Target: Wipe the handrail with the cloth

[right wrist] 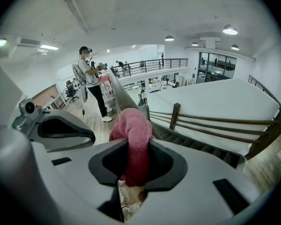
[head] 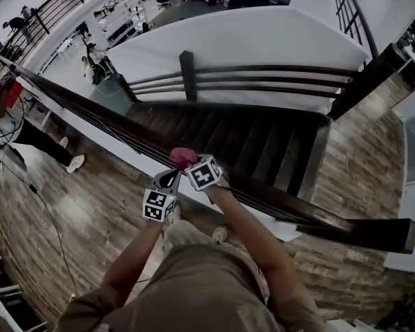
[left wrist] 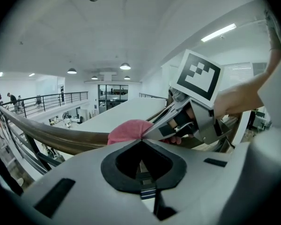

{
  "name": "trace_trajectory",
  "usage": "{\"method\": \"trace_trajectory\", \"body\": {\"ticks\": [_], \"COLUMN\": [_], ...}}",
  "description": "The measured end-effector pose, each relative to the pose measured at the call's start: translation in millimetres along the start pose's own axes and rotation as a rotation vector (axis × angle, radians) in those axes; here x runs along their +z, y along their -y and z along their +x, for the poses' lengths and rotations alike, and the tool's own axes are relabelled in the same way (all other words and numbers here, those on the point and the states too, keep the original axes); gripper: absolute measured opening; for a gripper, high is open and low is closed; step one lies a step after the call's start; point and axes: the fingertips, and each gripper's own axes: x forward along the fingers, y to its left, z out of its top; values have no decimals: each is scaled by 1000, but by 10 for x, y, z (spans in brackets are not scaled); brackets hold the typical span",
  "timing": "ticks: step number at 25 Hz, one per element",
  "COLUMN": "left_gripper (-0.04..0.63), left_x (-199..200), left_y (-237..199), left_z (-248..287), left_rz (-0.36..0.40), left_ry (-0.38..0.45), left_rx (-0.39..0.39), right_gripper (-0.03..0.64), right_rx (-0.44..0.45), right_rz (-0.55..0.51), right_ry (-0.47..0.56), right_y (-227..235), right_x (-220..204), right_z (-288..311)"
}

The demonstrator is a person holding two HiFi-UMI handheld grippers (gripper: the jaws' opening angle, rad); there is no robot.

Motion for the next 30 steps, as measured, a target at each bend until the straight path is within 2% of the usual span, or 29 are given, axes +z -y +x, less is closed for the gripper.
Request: {"method": "trace_trajectory", "body": {"ticks": [8, 22, 26, 30], "left_gripper": [17, 17, 17, 17], "left_x": [115, -23, 6, 160], "left_y": [408, 144, 246, 274], "left_z": [12, 83, 108, 92], "left_rz": [52, 0, 27, 18], "left_ry": [10, -11, -14, 13], "left_rx": [-64, -133, -117, -54], "right_gripper": [101, 101, 101, 101], "right_rx": [-3, 29, 50, 71], "right_rz": [71, 176, 171, 151], "right_ry": [-6, -34, -32, -37], "right_y": [173, 160, 220, 272], "right_x": [-212, -54, -190, -286], "right_z": [-183, -152, -250, -382]}}
